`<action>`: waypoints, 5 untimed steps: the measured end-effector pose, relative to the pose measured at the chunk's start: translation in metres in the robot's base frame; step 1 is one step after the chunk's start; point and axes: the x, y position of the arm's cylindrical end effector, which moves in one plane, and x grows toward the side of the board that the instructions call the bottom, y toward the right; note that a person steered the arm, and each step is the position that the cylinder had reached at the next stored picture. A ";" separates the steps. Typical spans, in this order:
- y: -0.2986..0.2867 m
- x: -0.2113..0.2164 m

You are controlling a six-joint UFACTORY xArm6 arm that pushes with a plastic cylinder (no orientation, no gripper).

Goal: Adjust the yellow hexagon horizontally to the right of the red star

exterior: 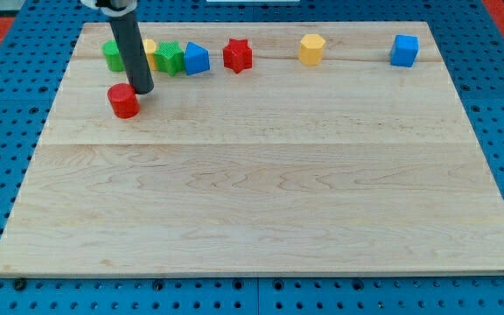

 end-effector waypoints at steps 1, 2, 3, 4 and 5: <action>-0.005 0.018; 0.008 0.010; 0.107 0.003; 0.215 -0.014; 0.262 -0.056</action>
